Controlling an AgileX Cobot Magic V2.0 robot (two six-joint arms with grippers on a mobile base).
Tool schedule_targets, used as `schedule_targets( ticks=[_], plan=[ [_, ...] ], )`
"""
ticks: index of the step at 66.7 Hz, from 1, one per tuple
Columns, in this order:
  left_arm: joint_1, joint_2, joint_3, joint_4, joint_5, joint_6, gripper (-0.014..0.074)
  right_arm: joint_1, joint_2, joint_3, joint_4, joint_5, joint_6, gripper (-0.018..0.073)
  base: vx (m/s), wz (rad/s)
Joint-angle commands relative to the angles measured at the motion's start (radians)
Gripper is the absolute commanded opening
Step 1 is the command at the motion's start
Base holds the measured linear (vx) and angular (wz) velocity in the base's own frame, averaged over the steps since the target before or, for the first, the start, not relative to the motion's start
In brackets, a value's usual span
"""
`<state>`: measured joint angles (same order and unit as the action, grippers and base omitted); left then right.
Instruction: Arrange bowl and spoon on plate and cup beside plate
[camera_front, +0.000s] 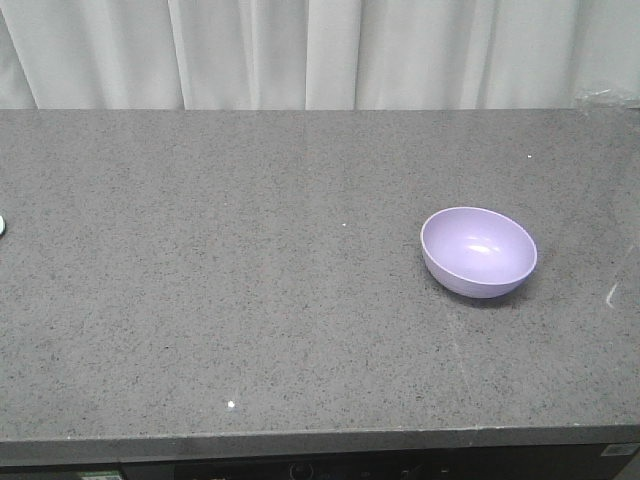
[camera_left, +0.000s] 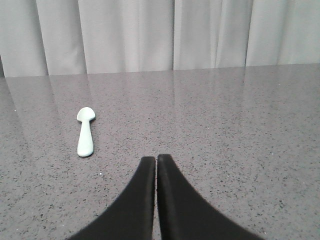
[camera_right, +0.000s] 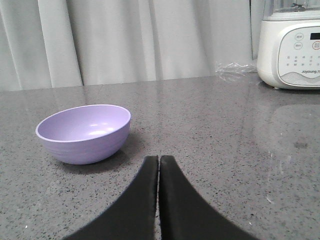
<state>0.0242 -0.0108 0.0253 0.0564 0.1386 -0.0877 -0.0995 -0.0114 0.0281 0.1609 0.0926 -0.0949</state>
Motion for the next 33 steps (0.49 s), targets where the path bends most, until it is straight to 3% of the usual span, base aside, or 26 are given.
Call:
schedule_targets(
  ticks=[1,33],
  plan=[
    [-0.001,-0.004,-0.008,-0.001,-0.074,-0.011,-0.0006,-0.007,-0.011,0.005,0.0,-0.07,-0.008,-0.0006,0.03,0.01],
    [-0.001,-0.004,-0.008,-0.001,-0.074,-0.011,-0.0006,-0.007,-0.011,0.005,0.0,-0.07,-0.008,-0.0006,0.03,0.0]
  ],
)
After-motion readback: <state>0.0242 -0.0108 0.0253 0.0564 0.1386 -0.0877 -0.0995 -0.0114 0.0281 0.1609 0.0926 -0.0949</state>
